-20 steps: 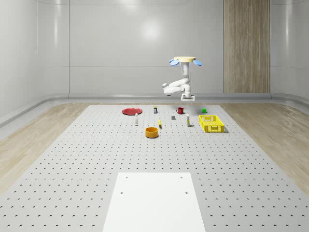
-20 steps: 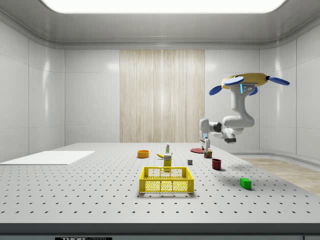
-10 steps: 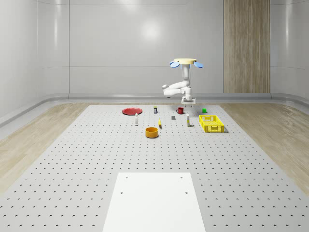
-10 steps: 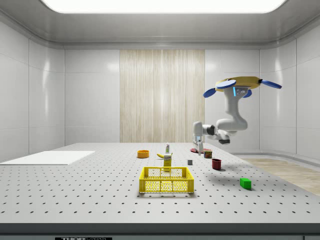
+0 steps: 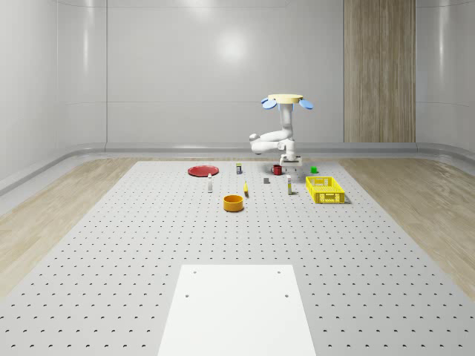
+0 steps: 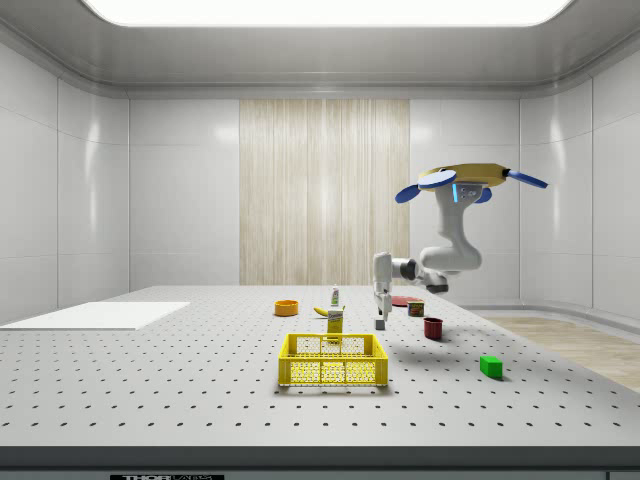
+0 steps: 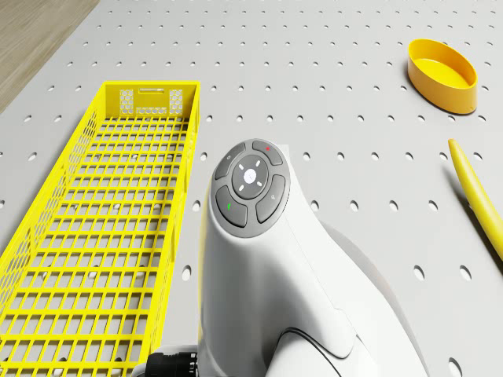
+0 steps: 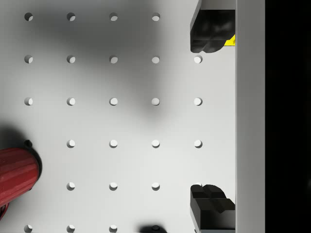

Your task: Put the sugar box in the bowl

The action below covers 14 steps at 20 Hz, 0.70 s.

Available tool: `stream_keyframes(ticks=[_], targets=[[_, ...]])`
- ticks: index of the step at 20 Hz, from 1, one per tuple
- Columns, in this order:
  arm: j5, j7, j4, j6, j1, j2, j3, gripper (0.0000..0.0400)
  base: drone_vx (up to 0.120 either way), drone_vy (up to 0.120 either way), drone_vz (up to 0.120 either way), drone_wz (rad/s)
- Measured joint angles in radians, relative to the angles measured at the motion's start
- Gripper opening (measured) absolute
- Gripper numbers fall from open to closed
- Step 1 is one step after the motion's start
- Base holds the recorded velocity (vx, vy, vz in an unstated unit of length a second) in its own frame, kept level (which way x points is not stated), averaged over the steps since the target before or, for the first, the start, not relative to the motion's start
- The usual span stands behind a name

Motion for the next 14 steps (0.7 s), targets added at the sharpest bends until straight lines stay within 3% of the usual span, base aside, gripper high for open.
stream_keyframes(ticks=[2, 5, 8, 14], targets=[[0.004, 0.002, 0.000, 0.008, -0.002, -0.008, 0.002, 0.0400, 0.120, -0.120, 0.000, 0.000], [0.010, 0.005, 0.001, 0.019, -0.006, -0.020, 0.005, 0.0400, 0.120, 0.000, 0.000, 0.000], [0.015, 0.008, 0.002, 0.029, -0.009, -0.031, 0.008, 0.0400, 0.120, -0.107, 0.000, 0.000], [0.025, 0.014, 0.003, 0.050, -0.015, -0.053, 0.013, 0.0400, 0.120, -0.020, 0.000, 0.000]])
